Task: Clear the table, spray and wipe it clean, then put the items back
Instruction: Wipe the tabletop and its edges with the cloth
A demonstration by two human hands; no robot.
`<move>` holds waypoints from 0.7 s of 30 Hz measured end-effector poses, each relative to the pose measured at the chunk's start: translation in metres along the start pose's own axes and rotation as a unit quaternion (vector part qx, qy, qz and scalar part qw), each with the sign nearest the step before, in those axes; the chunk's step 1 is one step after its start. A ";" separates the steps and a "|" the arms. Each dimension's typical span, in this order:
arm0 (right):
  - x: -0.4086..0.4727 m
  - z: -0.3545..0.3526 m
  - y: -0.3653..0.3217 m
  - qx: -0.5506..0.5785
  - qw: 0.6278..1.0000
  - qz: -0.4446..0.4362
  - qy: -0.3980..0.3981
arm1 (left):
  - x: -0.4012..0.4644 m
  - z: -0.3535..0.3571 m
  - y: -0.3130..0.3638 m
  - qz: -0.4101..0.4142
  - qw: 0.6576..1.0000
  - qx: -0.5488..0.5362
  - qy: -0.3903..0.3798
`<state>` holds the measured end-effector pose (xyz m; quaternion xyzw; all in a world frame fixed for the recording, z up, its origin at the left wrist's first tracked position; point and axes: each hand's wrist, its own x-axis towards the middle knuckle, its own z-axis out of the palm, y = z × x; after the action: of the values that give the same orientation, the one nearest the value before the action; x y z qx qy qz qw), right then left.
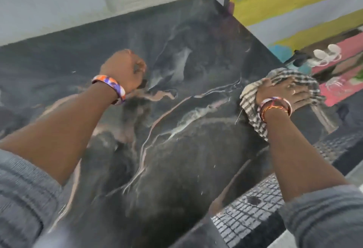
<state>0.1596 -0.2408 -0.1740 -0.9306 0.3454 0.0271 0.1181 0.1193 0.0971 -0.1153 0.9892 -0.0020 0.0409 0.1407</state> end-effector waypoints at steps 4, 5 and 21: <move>0.055 0.003 -0.059 -0.036 0.996 -0.083 -0.019 | 0.069 0.019 0.009 -0.027 1.000 -0.006 -0.008; 0.064 0.005 -0.076 -0.041 0.993 -0.108 -0.025 | 0.083 0.024 0.011 -0.031 0.999 -0.011 -0.008; 0.102 0.045 -0.320 -0.150 0.845 -0.513 -0.035 | 0.157 0.040 -0.023 -0.083 0.996 -0.006 0.034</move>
<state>0.4460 -0.0604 -0.1674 -0.9798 -0.1939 0.0461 -0.0138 0.2791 0.1094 -0.1472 0.9832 0.0849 0.0628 0.1492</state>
